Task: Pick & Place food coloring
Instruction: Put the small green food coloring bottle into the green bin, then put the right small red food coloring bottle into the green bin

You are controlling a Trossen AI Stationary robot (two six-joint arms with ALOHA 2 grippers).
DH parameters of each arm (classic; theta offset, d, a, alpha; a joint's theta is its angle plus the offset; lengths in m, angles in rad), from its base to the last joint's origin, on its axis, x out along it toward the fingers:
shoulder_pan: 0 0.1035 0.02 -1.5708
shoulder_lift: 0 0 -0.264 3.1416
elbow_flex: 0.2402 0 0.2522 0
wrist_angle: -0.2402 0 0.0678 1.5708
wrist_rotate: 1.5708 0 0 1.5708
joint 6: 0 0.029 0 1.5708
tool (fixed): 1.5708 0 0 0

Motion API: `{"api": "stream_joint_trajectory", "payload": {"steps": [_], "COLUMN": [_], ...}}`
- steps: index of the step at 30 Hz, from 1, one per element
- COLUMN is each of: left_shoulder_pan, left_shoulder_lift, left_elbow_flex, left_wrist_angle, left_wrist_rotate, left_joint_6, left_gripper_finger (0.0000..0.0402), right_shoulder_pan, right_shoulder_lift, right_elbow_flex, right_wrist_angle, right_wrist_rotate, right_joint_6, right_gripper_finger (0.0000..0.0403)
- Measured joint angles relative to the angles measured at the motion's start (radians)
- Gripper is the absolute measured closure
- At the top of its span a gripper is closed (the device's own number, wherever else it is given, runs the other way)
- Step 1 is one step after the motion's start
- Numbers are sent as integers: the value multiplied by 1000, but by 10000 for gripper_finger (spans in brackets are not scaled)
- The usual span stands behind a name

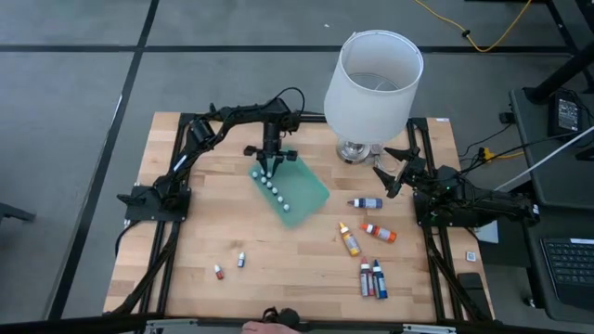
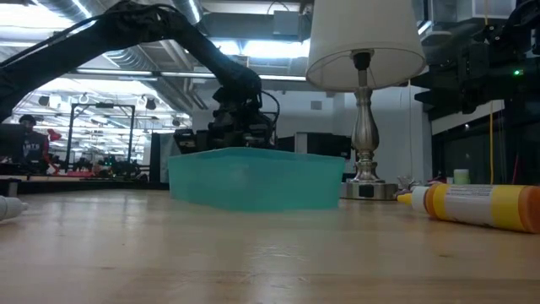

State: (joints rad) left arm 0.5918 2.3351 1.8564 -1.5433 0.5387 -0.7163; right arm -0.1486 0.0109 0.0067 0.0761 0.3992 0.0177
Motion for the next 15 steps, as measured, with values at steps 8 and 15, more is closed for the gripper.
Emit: {"api": "stream_joint_trajectory", "payload": {"steps": [8, 15], "left_shoulder_pan": [-9, -45], "left_shoulder_lift": [-15, -100], "left_elbow_flex": [77, 85], "left_wrist_angle": [-26, -28], "left_wrist_rotate": [-18, -94], "left_joint_6": [36, 119], "left_gripper_finger": [284, 252], "right_shoulder_pan": [0, 0], "right_shoulder_lift": [0, 0], "right_elbow_flex": [0, 0], "right_wrist_angle": [0, 0], "right_wrist_rotate": [0, 0], "right_joint_6": [0, 0], "right_gripper_finger": [6, 6]}}
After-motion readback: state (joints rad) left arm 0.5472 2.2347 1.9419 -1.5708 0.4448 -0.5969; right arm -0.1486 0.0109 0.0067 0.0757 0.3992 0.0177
